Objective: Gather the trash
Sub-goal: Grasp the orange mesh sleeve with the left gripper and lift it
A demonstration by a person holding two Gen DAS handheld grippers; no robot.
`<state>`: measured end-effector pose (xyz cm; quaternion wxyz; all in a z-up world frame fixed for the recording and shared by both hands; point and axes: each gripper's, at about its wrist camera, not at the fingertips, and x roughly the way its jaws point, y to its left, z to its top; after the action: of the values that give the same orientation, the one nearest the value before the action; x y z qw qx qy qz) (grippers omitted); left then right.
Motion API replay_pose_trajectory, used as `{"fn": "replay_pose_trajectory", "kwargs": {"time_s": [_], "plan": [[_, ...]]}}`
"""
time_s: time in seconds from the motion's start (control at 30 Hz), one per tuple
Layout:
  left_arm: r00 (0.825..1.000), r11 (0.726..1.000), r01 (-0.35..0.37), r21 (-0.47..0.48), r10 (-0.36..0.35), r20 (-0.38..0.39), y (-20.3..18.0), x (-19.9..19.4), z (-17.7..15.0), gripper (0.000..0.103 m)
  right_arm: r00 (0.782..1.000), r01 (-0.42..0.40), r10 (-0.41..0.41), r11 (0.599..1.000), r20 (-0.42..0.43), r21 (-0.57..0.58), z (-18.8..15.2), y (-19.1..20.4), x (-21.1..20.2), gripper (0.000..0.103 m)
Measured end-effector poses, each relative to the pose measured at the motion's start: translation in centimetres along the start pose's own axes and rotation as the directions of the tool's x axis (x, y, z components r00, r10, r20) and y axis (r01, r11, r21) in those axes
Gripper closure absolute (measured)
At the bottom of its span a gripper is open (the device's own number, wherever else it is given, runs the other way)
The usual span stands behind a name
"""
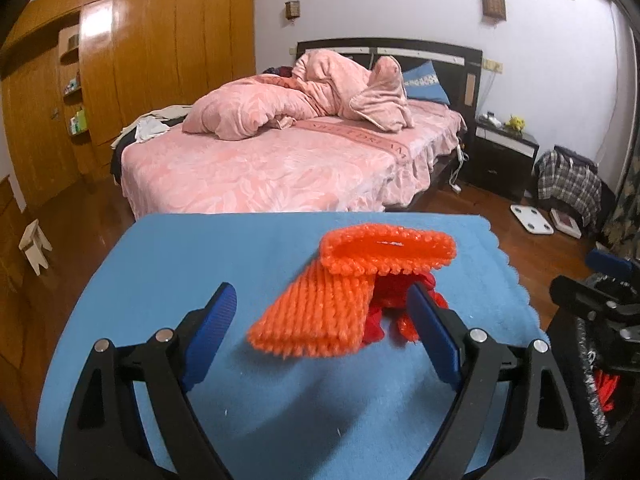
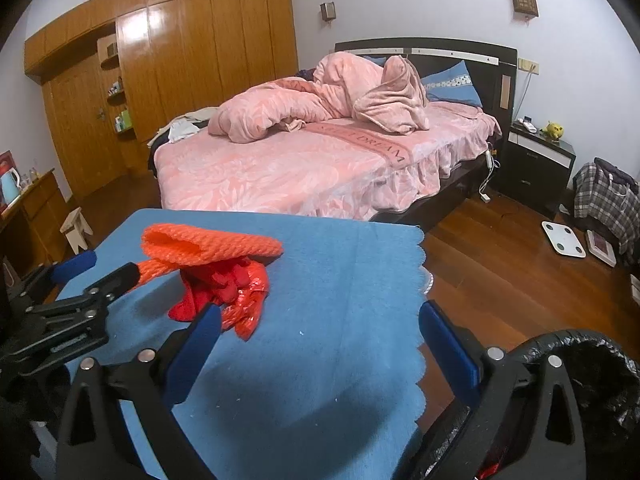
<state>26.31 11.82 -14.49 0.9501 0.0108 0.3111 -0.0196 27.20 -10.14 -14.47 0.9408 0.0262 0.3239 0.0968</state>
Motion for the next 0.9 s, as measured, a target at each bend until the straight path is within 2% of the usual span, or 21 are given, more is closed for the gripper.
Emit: {"fn": "replay_pose_trajectory", "kwargs": {"time_s": [0.1, 0.2, 0.27, 0.37, 0.63, 0.9], "plan": [[1.0, 0.999, 0.002, 0.035, -0.001, -0.019, -0.6, 1.1, -0.2, 0.025, 1.0, -0.003, 0.003, 1.0, -0.002, 0.006, 0.2, 0.1, 0.3, 0.006], [0.999, 0.998, -0.013, 0.054, 0.015, -0.036, -0.8, 1.9, -0.6, 0.045, 1.0, -0.005, 0.005, 1.0, -0.007, 0.003, 0.3, 0.2, 0.6, 0.006], [0.999, 0.998, -0.019, 0.057, 0.022, -0.041, -0.6, 2.1, -0.9, 0.07, 1.0, -0.009, 0.009, 1.0, -0.01, 0.003, 0.3, 0.4, 0.7, 0.006], [0.999, 0.999, -0.009, 0.048, 0.011, -0.036, -0.4, 2.0, -1.1, 0.087, 1.0, -0.019, 0.019, 1.0, -0.005, -0.002, 0.5, 0.7, 0.8, 0.006], [1.0, 1.0, -0.01, 0.004, 0.01, -0.005, 1.7, -0.8, -2.2, 0.091, 0.998, -0.059, 0.059, 0.998, 0.008, -0.025, 1.4, 2.5, 1.5, 0.006], [0.999, 0.996, -0.042, -0.08, 0.041, -0.016, 5.7, -4.0, -4.4, 0.091, 0.996, -0.089, 0.089, 0.995, -0.002, -0.049, 1.5, 5.0, 2.5, 0.007]]}}
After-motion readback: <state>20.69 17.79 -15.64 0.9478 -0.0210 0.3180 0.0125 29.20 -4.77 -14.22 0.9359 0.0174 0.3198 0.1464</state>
